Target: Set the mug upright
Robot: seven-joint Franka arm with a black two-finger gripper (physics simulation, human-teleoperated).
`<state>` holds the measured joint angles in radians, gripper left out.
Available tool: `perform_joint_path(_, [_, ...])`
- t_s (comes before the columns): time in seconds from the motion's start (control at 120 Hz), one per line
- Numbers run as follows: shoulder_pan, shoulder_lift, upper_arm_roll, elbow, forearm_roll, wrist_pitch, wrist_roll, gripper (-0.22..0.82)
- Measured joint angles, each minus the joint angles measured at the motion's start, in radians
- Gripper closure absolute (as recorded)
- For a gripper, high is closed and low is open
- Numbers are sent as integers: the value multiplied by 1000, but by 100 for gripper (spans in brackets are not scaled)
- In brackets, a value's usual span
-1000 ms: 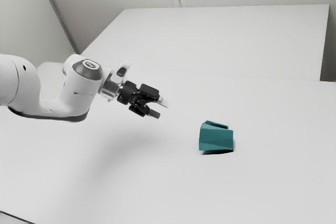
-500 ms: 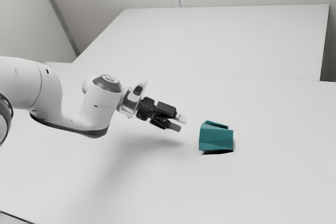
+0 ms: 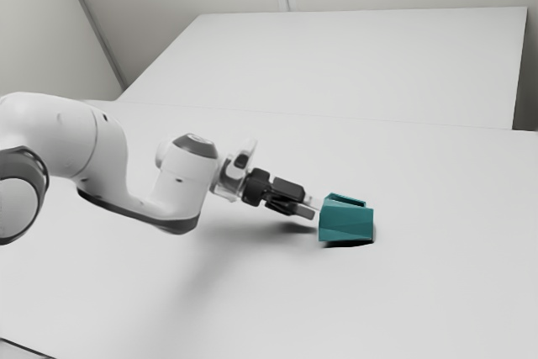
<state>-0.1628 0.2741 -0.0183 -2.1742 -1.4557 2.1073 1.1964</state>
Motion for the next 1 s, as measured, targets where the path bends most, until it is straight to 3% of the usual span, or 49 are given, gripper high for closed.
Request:
perform_joint_path(0.775, [-69, 87, -2, 73, -32, 37, 106, 5])
perform_joint_path(1.0, [-70, 90, -3, 74, -37, 38, 118, 21])
